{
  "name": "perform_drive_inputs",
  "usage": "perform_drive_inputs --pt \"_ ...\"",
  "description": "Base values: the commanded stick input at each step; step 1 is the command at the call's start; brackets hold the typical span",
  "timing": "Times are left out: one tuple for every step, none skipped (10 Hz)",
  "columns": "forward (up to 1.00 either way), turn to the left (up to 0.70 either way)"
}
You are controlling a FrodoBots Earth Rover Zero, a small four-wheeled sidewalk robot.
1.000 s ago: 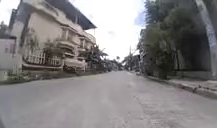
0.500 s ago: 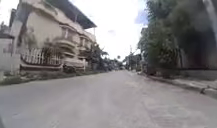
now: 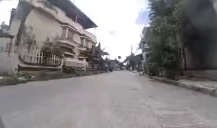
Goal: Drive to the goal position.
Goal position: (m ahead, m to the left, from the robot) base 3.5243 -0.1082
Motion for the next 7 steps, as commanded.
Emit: perform_drive_inputs --pt "0.50 0.00" --pt "0.50 0.00" --pt "0.50 0.00" --pt "0.50 0.00" --pt "0.50 0.00" --pt "0.50 0.00" --pt "0.50 0.00"
